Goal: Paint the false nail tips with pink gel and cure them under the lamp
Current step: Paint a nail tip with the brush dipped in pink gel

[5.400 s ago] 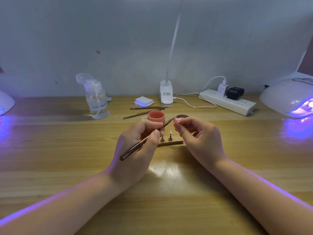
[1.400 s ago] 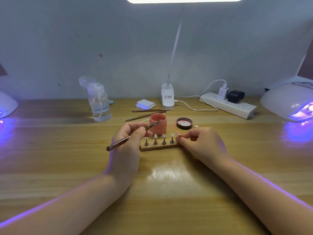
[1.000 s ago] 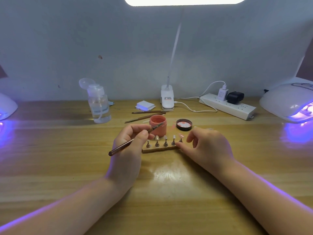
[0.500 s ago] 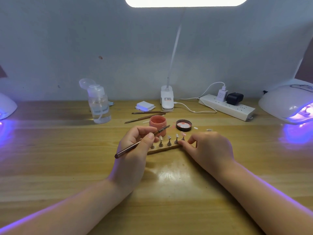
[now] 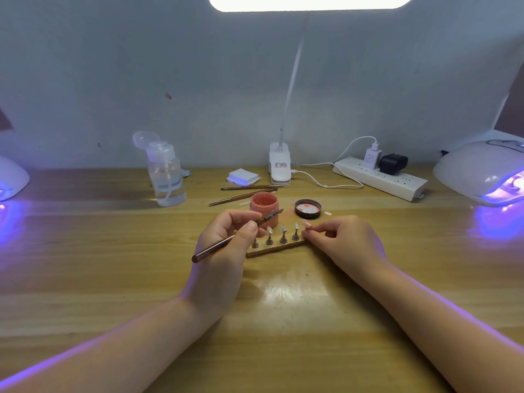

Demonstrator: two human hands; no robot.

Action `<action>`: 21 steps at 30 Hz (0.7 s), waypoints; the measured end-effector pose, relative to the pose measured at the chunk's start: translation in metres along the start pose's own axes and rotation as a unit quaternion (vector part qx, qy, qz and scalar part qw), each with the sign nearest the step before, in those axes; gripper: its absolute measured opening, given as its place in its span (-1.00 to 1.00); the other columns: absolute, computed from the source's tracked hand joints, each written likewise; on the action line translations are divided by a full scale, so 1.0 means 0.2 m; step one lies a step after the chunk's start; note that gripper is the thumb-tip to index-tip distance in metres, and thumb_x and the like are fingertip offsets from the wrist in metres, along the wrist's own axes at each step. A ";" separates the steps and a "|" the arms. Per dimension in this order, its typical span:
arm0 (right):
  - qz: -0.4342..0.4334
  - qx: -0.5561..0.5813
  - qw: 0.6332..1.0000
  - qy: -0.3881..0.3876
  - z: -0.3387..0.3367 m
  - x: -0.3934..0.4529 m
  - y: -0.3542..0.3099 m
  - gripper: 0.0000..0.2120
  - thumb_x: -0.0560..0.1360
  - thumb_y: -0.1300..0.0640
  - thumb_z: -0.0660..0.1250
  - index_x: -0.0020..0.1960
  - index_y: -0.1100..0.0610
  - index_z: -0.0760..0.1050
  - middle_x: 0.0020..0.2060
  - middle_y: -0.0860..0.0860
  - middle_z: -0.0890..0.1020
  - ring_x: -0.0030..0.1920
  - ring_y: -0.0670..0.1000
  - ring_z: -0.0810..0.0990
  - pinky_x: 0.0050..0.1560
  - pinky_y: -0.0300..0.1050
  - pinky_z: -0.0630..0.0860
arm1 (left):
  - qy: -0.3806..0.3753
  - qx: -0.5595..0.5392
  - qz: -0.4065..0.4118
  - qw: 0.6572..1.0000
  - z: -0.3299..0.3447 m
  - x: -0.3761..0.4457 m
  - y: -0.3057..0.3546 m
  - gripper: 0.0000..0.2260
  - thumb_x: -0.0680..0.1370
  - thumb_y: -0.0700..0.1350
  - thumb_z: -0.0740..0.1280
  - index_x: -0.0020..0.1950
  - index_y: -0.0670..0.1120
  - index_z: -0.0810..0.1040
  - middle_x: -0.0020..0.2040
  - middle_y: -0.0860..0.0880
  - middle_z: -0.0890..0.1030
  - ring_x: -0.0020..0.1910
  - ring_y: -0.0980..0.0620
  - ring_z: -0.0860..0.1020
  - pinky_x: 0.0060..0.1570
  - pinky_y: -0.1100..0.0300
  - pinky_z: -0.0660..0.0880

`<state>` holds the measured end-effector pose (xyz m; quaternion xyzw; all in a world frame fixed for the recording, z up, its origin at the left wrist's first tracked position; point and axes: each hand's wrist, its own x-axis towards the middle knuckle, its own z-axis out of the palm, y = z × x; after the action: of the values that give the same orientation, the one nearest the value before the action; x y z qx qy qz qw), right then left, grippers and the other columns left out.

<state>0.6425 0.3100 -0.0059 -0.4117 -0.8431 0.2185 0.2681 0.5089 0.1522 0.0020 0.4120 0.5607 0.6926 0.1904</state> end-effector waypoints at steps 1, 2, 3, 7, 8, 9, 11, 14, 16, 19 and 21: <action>-0.006 -0.010 1.000 0.008 0.00 -0.01 -0.01 -0.78 0.46 -0.18 0.37 -0.01 -0.10 0.67 -0.36 -0.18 0.53 -0.22 -0.09 0.47 -0.36 -0.16 0.29 | -0.001 0.003 0.002 1.000 0.00 0.00 0.00 -0.85 0.60 -0.27 0.24 0.02 -0.11 0.59 -0.15 0.09 0.69 -0.08 0.15 0.63 -0.13 0.37 0.52; -0.012 -0.018 1.000 0.015 0.00 -0.01 -0.01 -0.79 0.46 -0.17 0.37 -0.02 -0.10 0.67 -0.34 -0.16 0.57 -0.17 -0.05 0.51 -0.33 -0.16 0.32 | -0.001 0.008 0.010 1.000 0.00 0.00 0.01 -0.85 0.60 -0.27 0.24 0.02 -0.11 0.59 -0.16 0.10 0.69 -0.10 0.17 0.63 -0.15 0.40 0.50; -0.013 -0.022 0.999 0.020 0.00 -0.02 -0.02 -0.80 0.46 -0.16 0.37 -0.03 -0.09 0.67 -0.31 -0.13 0.60 -0.12 -0.01 0.54 -0.30 -0.15 0.36 | -0.001 0.016 0.022 1.000 -0.01 0.00 0.01 -0.86 0.60 -0.28 0.25 0.01 -0.11 0.59 -0.18 0.11 0.69 -0.12 0.20 0.62 -0.17 0.44 0.48; -0.019 -0.045 0.998 0.025 -0.02 -0.03 -0.03 -0.80 0.48 -0.12 0.37 -0.04 -0.04 0.68 -0.21 -0.06 0.66 -0.05 0.02 0.56 -0.18 -0.10 0.50 | -0.009 0.039 0.066 0.997 -0.01 0.00 0.03 -0.87 0.52 -0.16 0.27 0.00 -0.11 0.59 -0.18 0.13 0.69 -0.14 0.21 0.62 -0.16 0.46 0.46; -0.023 -0.049 0.998 0.025 -0.03 -0.03 -0.03 -0.79 0.48 -0.12 0.36 -0.04 -0.04 0.68 -0.20 -0.05 0.66 -0.05 0.02 0.55 -0.18 -0.09 0.50 | -0.011 0.040 0.068 0.997 -0.01 0.00 0.03 -0.84 0.49 -0.13 0.26 0.00 -0.10 0.59 -0.17 0.13 0.69 -0.13 0.20 0.62 -0.15 0.45 0.47; -0.027 -0.052 0.998 0.025 -0.03 -0.03 -0.04 -0.79 0.49 -0.12 0.35 -0.03 -0.05 0.68 -0.19 -0.05 0.66 -0.04 0.02 0.55 -0.17 -0.10 0.50 | -0.013 0.041 0.066 0.997 -0.01 0.00 0.03 -0.84 0.49 -0.12 0.26 0.00 -0.09 0.59 -0.16 0.12 0.69 -0.12 0.19 0.62 -0.15 0.43 0.47; -0.042 -0.072 0.996 0.027 -0.03 -0.04 -0.05 -0.78 0.52 -0.13 0.31 -0.01 -0.06 0.67 -0.18 -0.05 0.66 -0.03 0.02 0.55 -0.20 -0.13 0.49 | -0.015 0.042 0.064 0.997 -0.01 -0.01 0.03 -0.83 0.48 -0.10 0.26 0.00 -0.07 0.59 -0.14 0.10 0.69 -0.10 0.16 0.62 -0.14 0.41 0.49; -0.099 -0.094 0.988 0.069 -0.04 -0.05 -0.06 -0.74 0.54 -0.11 0.28 -0.01 0.00 0.67 -0.26 -0.03 0.65 -0.19 0.01 0.57 -0.26 -0.12 0.48 | -0.023 0.035 0.074 0.996 0.00 -0.01 0.04 -0.87 0.51 -0.13 0.28 0.00 -0.07 0.59 -0.13 0.06 0.69 -0.10 0.15 0.63 -0.14 0.39 0.49; -0.123 -0.010 0.986 0.116 -0.07 -0.05 -0.08 -0.80 0.52 -0.04 0.34 -0.08 0.04 0.69 -0.39 -0.10 0.61 -0.33 -0.06 0.54 -0.29 -0.12 0.49 | -0.033 0.019 0.087 0.995 0.00 -0.01 0.07 -0.89 0.54 -0.19 0.30 -0.01 -0.08 0.61 -0.09 0.02 0.70 -0.10 0.12 0.65 -0.13 0.37 0.51; -0.084 0.210 0.968 0.106 -0.13 -0.04 -0.15 -0.93 0.46 0.06 0.44 -0.16 0.04 0.66 -0.39 -0.07 0.65 -0.32 -0.08 0.62 -0.26 -0.17 0.55 | -0.046 0.038 0.137 0.989 0.00 -0.02 0.12 -0.86 0.52 -0.18 0.30 0.01 -0.04 0.62 -0.10 0.08 0.69 -0.12 0.16 0.64 -0.15 0.40 0.50; -0.051 0.346 0.935 0.063 -0.15 -0.05 -0.20 -0.95 0.44 0.13 0.46 -0.14 0.10 0.65 -0.33 0.01 0.70 -0.27 0.01 0.69 -0.27 -0.17 0.61 | -0.046 0.066 0.174 0.982 0.00 -0.02 0.14 -0.85 0.54 -0.17 0.31 0.03 0.02 0.61 -0.12 0.13 0.67 -0.15 0.19 0.61 -0.19 0.41 0.49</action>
<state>0.6441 0.2848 0.0383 -0.2628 -0.7164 0.4569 0.4571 0.5163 0.1411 0.0271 0.5463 0.5155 0.6569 0.0653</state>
